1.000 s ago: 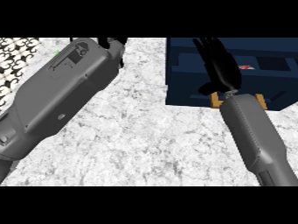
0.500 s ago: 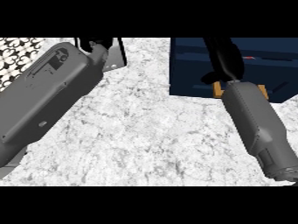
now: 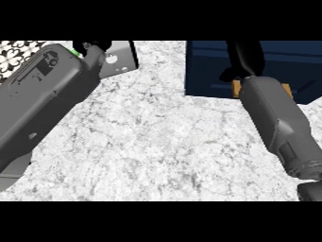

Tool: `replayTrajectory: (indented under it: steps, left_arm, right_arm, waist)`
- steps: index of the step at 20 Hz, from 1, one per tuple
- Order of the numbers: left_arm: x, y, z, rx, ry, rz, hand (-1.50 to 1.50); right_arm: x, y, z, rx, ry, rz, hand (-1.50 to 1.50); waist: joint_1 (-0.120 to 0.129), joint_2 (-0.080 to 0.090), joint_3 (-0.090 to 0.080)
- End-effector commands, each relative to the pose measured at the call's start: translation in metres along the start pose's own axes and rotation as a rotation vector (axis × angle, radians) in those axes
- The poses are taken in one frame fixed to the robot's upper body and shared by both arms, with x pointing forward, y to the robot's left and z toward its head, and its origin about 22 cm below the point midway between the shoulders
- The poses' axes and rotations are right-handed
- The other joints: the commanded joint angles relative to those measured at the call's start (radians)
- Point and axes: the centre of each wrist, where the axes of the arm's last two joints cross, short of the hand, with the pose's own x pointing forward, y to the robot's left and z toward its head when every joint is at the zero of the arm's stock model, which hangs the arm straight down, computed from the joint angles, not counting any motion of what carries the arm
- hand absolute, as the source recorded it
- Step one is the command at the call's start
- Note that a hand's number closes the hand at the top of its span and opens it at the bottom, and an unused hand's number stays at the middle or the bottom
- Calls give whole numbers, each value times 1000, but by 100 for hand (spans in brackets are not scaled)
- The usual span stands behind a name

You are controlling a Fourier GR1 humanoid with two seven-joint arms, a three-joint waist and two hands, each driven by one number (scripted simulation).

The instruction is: Pick up the can, place it into the drawer and close the drawer

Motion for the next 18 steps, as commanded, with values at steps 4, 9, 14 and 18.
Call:
replayTrajectory:
  steps: [4, 9, 14, 18]
  left_arm:
    - [8, 9, -1, -4, 3, 8, -150]
    - [7, 2, 12, -31, 10, 2, -150]
    - [8, 12, 15, -38, 9, 13, -150]
    - [4, 14, 14, -26, 6, 10, -150]
  right_arm:
    - [-17, -21, -18, -76, 33, 24, -150]
    - [-3, -38, -38, -49, 52, 8, -150]
    - [6, -43, -45, 15, -5, -209, -150]
    - [16, -38, -44, 18, 69, -496, -150]
  waist:
    - [21, 16, 2]
    - [26, 4, 1]
    - [39, 6, 3]
    - [30, 15, 6]
